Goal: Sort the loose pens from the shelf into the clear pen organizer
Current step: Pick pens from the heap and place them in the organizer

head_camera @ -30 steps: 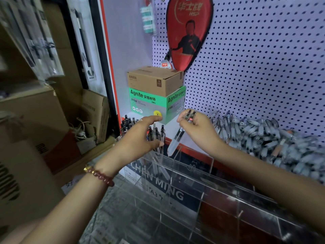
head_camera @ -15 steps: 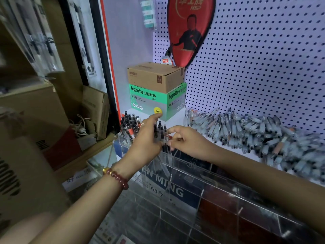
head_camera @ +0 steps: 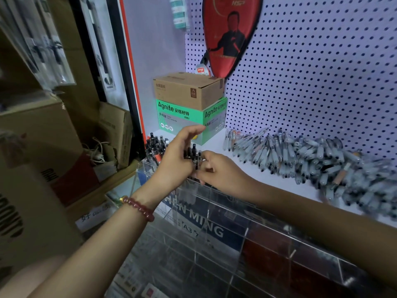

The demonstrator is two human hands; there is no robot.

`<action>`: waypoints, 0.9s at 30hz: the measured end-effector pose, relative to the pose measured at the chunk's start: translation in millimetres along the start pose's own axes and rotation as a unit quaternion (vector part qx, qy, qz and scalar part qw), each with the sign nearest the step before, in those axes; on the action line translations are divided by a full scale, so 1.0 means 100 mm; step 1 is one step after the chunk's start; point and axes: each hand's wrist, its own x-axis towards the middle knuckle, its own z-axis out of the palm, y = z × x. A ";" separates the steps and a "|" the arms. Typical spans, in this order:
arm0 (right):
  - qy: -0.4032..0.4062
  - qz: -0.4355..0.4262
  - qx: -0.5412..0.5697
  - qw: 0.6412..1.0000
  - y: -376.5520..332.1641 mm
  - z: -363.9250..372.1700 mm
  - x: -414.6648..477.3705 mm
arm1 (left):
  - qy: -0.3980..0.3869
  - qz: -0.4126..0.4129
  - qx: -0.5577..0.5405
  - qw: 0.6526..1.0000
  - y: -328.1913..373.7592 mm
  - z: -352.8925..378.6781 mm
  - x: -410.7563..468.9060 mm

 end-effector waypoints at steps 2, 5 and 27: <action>0.008 0.006 -0.033 0.999 -0.02 0.00 -0.01 | 0.000 -0.015 0.008 1.000 -0.03 -0.01 -0.01; 0.018 0.011 -0.069 0.997 -0.02 -0.02 -0.02 | 0.005 -0.056 0.000 0.998 -0.03 0.00 -0.03; 0.025 -0.015 -0.114 0.993 0.02 0.03 0.07 | 0.020 -0.071 0.115 0.991 -0.14 0.06 -0.02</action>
